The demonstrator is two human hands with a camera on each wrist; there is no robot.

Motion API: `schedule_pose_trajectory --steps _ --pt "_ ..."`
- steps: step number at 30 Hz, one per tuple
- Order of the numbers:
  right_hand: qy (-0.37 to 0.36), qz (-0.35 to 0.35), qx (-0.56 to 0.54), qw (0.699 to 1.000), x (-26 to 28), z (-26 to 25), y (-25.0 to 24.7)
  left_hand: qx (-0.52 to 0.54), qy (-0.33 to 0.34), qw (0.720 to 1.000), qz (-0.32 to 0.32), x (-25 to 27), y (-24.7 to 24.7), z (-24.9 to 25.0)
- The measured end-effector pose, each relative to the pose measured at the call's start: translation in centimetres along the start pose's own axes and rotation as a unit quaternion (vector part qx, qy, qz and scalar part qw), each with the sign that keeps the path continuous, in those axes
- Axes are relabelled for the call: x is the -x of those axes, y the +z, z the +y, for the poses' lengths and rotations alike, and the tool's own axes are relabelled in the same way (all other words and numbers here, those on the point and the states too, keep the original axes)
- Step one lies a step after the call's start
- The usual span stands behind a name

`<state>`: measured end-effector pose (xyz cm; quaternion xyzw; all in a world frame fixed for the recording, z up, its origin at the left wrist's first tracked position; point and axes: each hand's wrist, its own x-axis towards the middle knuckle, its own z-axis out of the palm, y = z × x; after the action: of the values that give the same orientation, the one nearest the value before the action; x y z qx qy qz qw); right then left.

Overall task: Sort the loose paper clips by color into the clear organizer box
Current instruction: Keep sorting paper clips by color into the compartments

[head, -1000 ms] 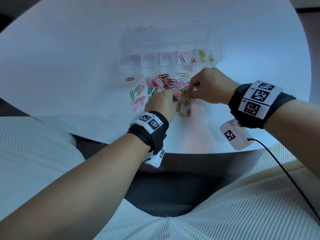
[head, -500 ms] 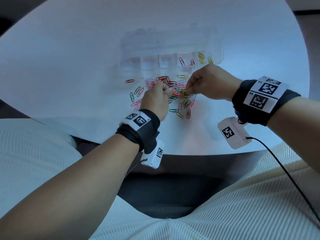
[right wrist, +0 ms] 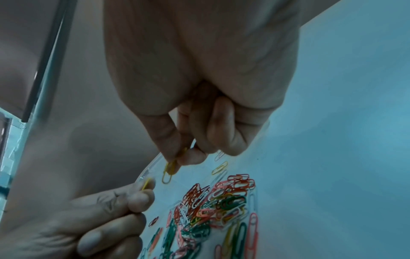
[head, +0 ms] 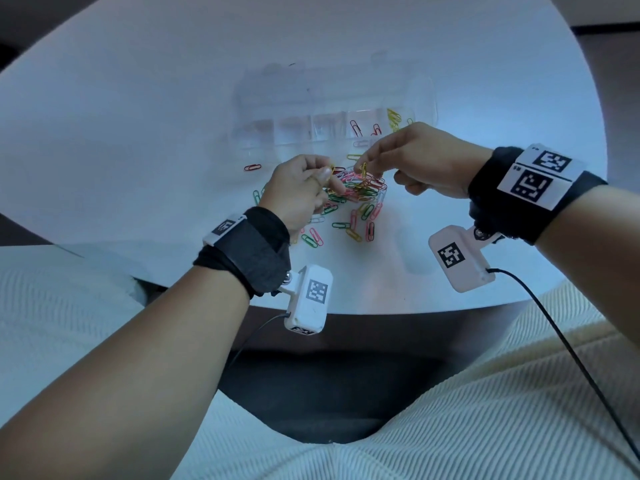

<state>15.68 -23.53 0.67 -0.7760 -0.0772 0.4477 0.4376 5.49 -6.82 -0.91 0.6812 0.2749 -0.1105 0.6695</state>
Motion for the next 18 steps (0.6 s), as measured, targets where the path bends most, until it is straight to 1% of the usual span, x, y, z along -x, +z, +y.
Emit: schedule_pose_trajectory --steps 3,5,6,8,10,12,15,18 --pt "-0.001 -0.004 0.026 1.0 0.1 0.0 0.1 0.055 -0.007 0.998 -0.012 -0.2 0.4 -0.4" --pt "-0.001 -0.008 0.014 1.0 0.3 -0.3 -0.2 0.112 -0.032 0.993 -0.005 -0.3 0.7 -0.2" --pt "-0.002 -0.002 -0.009 1.0 0.3 -0.6 -0.5 0.144 -0.049 0.988 0.007 -0.5 0.8 0.0" --pt "0.005 0.041 -0.094 0.995 0.4 -1.2 -1.5 0.203 -0.075 0.976 0.024 -0.9 0.9 0.7" --pt "0.014 0.09 -0.185 0.978 0.5 -1.9 -2.7 0.227 -0.094 0.969 0.021 -1.4 1.0 1.5" --pt "0.021 0.115 -0.242 0.963 0.6 -2.4 -3.6 0.204 -0.109 0.973 0.015 -1.9 1.3 2.3" --pt "0.029 0.136 -0.299 0.944 0.5 -3.0 -4.3 0.106 -0.116 0.987 0.016 -2.7 2.1 3.7" --pt "0.033 0.146 -0.351 0.924 0.3 -3.6 -4.6 0.006 -0.084 0.996 0.022 -3.7 3.2 5.0"
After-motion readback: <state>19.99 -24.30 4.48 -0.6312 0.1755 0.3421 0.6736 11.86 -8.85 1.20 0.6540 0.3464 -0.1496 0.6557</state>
